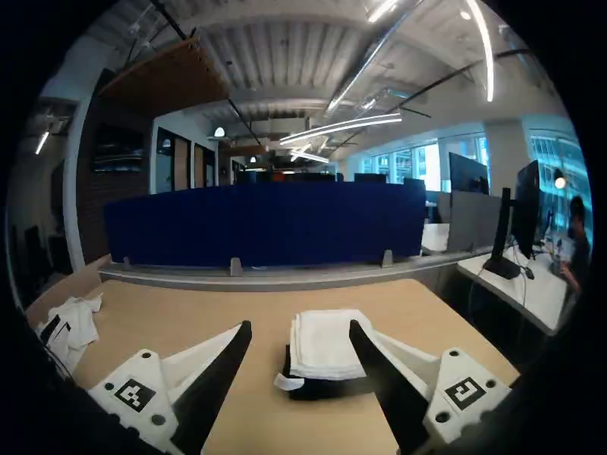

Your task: Fold towel

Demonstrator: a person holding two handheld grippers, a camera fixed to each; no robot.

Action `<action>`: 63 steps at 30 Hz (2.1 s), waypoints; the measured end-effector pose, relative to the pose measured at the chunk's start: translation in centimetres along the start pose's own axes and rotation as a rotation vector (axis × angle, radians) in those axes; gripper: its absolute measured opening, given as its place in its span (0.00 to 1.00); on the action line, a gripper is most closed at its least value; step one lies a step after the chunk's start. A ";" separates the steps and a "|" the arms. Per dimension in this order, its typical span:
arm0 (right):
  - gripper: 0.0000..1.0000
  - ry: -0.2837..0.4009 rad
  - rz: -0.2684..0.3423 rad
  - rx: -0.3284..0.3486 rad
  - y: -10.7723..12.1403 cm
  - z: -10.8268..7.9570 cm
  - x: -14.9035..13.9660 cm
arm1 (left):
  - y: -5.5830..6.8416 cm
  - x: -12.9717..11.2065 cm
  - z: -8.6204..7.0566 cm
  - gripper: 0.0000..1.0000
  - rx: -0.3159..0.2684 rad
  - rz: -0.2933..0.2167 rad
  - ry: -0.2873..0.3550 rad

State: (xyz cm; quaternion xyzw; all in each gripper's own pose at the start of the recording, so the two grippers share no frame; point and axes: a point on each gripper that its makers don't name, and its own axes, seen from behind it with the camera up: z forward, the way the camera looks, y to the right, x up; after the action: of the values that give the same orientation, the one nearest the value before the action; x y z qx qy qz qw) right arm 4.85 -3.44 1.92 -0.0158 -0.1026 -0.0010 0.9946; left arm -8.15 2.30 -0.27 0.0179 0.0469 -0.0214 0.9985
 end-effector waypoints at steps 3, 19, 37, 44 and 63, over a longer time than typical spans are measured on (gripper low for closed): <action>1.00 0.001 -0.006 0.007 -0.3 0.2 0.0 | 0.0 -0.3 -0.2 0.93 0.003 -0.002 -0.001; 1.00 0.000 0.002 0.005 0.2 1.0 -0.2 | 0.2 -1.9 -0.5 0.93 0.006 0.009 -0.024; 1.00 0.048 0.070 0.029 1.7 0.4 1.6 | 0.3 -3.7 -0.7 0.93 0.011 0.037 -0.074; 1.00 0.124 0.070 0.047 3.6 -0.2 4.3 | 0.3 -3.8 -0.8 0.93 0.011 0.037 -0.074; 1.00 0.218 0.151 0.030 6.9 -1.7 -1.6 | 0.2 -3.7 -1.0 0.96 0.011 0.037 -0.075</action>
State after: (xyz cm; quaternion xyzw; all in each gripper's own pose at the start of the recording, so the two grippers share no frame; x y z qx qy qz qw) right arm 3.69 3.37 -0.29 -0.0086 0.0078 0.0734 0.9972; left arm -11.91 2.71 -0.92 0.0236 0.0092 -0.0037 0.9997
